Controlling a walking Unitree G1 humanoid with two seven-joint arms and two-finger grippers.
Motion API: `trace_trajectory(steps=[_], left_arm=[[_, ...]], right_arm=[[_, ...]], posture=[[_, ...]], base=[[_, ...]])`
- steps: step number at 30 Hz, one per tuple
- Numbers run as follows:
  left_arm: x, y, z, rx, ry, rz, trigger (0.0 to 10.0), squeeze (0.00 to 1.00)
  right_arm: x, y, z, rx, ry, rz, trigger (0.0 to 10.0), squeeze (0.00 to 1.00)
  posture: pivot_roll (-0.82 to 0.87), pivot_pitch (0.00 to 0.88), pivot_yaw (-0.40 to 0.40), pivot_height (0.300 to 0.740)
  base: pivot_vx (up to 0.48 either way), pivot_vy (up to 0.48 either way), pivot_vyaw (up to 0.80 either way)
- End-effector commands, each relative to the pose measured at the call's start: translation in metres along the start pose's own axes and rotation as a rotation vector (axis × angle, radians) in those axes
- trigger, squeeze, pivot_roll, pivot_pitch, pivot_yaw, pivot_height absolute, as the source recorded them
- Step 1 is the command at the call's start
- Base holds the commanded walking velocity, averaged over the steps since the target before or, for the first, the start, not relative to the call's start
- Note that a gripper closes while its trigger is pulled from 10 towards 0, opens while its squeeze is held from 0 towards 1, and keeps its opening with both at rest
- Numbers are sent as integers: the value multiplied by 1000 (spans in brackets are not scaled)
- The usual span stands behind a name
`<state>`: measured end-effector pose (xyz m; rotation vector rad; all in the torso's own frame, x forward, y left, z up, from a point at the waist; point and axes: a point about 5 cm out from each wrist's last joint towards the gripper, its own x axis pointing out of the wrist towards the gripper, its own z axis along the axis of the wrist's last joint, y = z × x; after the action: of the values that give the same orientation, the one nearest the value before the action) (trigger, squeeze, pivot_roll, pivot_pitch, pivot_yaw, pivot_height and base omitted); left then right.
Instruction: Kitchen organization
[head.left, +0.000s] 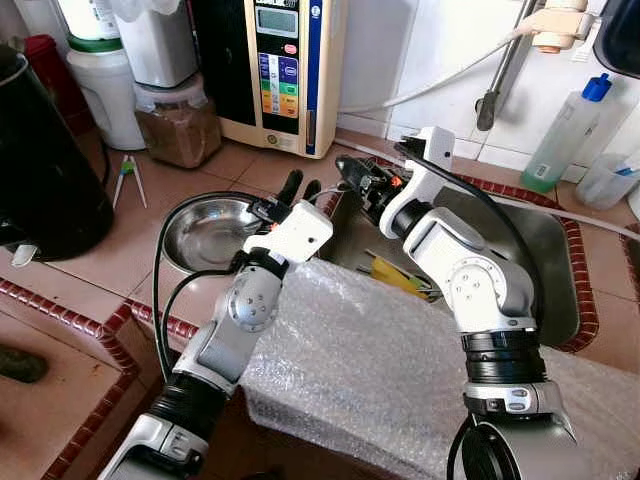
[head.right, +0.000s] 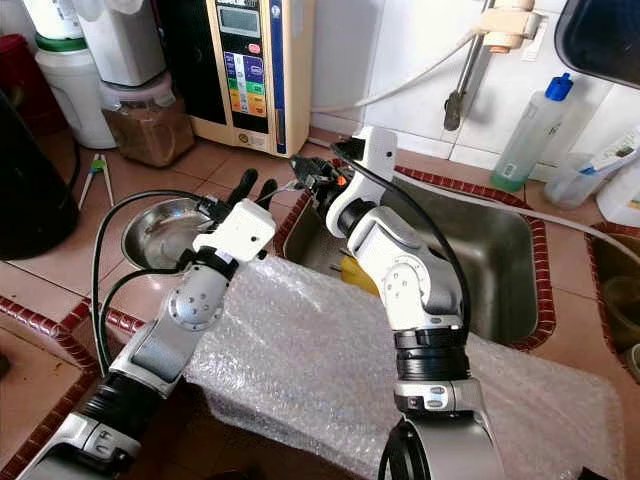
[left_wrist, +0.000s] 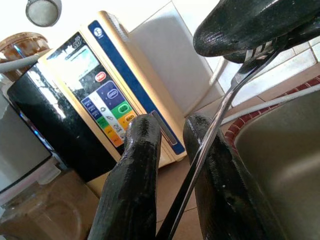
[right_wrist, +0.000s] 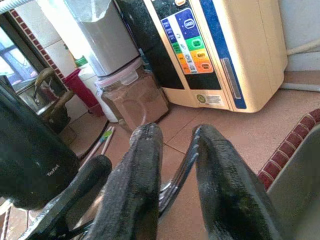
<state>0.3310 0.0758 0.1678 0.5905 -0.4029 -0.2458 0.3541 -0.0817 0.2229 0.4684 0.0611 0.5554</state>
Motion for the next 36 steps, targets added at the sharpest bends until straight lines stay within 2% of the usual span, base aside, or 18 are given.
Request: trace_trajectory(steps=[1,4,7,8,9,10,14,19,22,23,24,27,30,31,32,33,36], left_arm=[[4,17,-2,-12,13,85,10000,0],[4,21,-5,-27,33,112,10000,0],[3,21,-5,-104,24,83,10000,0],[2,25,-4,-171,6,107,10000,0],[2,25,-4,-171,6,107,10000,0],[1,27,-4,-195,7,114,10000,1000],[-1,25,-6,-207,5,91,10000,1000],[-2,15,-2,-280,-22,-6,10000,1000],[-3,0,0,-370,-6,-158,10000,1000],[-8,-12,1,-440,12,-268,10000,1000],[-8,-12,1,-440,12,-268,10000,1000],[-15,-23,4,-490,16,-386,10000,1000],[-19,-28,6,-492,5,-445,10000,1000],[-19,-28,7,-508,4,-456,10000,1000],[-20,-28,8,-535,9,-483,10000,1000],[-21,-29,8,-549,15,-505,10000,1000],[-25,-31,9,-542,33,-595,10000,1000]], right_arm=[[-5,-13,5,-7,-3,-75,0,0],[-4,-13,5,-2,-6,-73,0,0],[-4,-15,5,8,-4,-82,0,0],[-4,-15,4,12,-2,-83,0,0],[-4,-15,4,12,-2,-83,0,0],[-4,-16,4,14,-1,-84,0,0],[-3,-18,4,14,-5,-93,0,0],[-5,-37,16,-1,-84,-236,0,0],[-10,-49,27,-28,-147,-313,0,0],[-13,-57,32,-45,-168,-352,0,0],[-13,-57,32,-45,-168,-352,0,0],[-16,-65,37,-74,-188,-379,0,0],[-20,-74,39,-139,-195,-417,0,0],[-21,-78,39,-180,-191,-427,0,0],[-24,-86,38,-265,-175,-452,0,0],[-26,-93,36,-292,-162,-474,0,0],[-35,-111,28,-301,-121,-533,0,0]], posture=[[-32,36,-27,740],[-29,36,-27,740],[-23,35,-28,740],[-23,35,-29,740],[-23,35,-29,740],[-22,35,-29,740],[-22,32,-28,740],[-22,28,-29,740],[-23,28,-31,740],[-25,28,-31,740],[-25,28,-31,740],[-26,28,-31,740],[-28,29,-29,740],[-29,30,-28,740],[-28,31,-28,740],[-28,32,-28,740],[-26,32,-29,740]], base=[[0,0,0],[0,0,0],[0,0,0],[0,0,0],[0,0,0],[0,0,0],[0,0,0],[0,0,0],[0,0,0],[0,0,0],[0,0,0],[0,0,0],[0,0,0],[0,0,0],[0,0,0],[0,0,0],[0,0,0]])
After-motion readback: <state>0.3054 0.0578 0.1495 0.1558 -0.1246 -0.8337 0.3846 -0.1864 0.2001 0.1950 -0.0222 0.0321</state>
